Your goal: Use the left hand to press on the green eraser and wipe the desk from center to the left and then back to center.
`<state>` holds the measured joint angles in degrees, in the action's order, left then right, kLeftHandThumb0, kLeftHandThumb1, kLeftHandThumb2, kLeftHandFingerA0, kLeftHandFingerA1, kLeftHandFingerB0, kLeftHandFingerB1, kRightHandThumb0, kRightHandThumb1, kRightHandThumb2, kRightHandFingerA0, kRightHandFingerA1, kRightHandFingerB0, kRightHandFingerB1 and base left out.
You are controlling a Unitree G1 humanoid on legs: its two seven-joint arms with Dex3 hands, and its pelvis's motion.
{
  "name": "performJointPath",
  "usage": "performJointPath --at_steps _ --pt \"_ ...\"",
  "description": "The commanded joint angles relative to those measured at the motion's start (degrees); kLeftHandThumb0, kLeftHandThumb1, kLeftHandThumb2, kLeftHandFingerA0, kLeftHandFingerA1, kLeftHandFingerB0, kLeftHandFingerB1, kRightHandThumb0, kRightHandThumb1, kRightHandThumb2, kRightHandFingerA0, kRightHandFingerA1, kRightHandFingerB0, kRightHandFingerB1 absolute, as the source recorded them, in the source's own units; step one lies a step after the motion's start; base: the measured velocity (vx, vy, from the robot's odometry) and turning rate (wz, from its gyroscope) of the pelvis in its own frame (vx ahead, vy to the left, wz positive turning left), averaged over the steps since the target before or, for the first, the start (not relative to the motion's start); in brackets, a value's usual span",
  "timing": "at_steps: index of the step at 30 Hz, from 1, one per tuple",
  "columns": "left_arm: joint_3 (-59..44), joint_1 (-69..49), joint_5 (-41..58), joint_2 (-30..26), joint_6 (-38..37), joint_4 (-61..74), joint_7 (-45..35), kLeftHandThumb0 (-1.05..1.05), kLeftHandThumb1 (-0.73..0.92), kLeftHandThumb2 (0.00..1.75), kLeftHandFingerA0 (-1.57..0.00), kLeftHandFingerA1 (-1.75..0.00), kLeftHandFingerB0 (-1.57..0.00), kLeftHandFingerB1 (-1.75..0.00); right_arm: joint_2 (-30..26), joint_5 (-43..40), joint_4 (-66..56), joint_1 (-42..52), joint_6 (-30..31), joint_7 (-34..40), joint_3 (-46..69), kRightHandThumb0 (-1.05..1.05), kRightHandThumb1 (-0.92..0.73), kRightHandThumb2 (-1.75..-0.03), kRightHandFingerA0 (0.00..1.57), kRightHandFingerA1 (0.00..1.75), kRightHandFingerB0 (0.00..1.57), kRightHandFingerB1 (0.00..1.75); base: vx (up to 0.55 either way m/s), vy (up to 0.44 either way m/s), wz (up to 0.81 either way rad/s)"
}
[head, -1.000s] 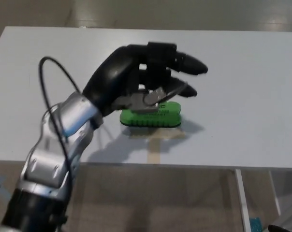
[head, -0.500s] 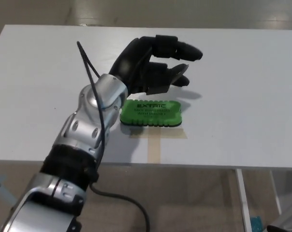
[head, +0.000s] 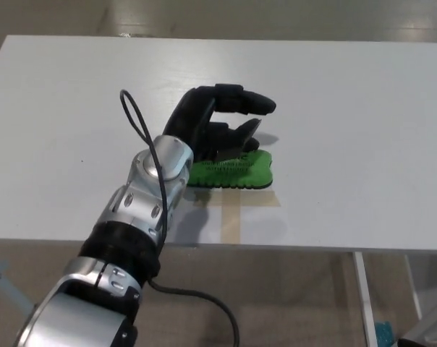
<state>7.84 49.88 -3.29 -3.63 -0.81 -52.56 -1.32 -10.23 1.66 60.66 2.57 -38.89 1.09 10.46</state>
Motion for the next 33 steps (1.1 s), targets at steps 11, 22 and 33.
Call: performJointPath --at_steps 11,22,33 --pt "-3.07 -6.63 -0.24 4.7 -4.21 -2.37 3.63 -0.28 0.8 0.65 -0.97 -0.58 -0.87 -0.48 0.05 0.46 -0.33 0.05 -0.49 1.17 -0.75 -0.37 -0.8 -0.64 0.88 0.7 0.62 0.43 0.0 0.0 0.0" --pt "-5.51 -10.85 0.36 6.76 -6.43 -2.96 4.56 -0.28 0.79 0.65 -1.03 -0.6 -0.9 -0.49 0.36 -1.13 0.31 -0.9 0.03 -0.22 -0.22 -0.37 -0.8 -0.64 0.88 0.69 0.63 0.43 0.0 0.0 0.0" --pt "-7.26 -12.63 0.75 4.02 -8.53 -4.2 3.51 -0.26 0.78 0.65 -1.04 -0.6 -0.92 -0.5 0.22 -0.76 0.25 -0.41 -0.63 -0.38 -0.63 -0.37 -0.8 -0.64 0.88 0.7 0.63 0.43 0.0 0.0 0.0"
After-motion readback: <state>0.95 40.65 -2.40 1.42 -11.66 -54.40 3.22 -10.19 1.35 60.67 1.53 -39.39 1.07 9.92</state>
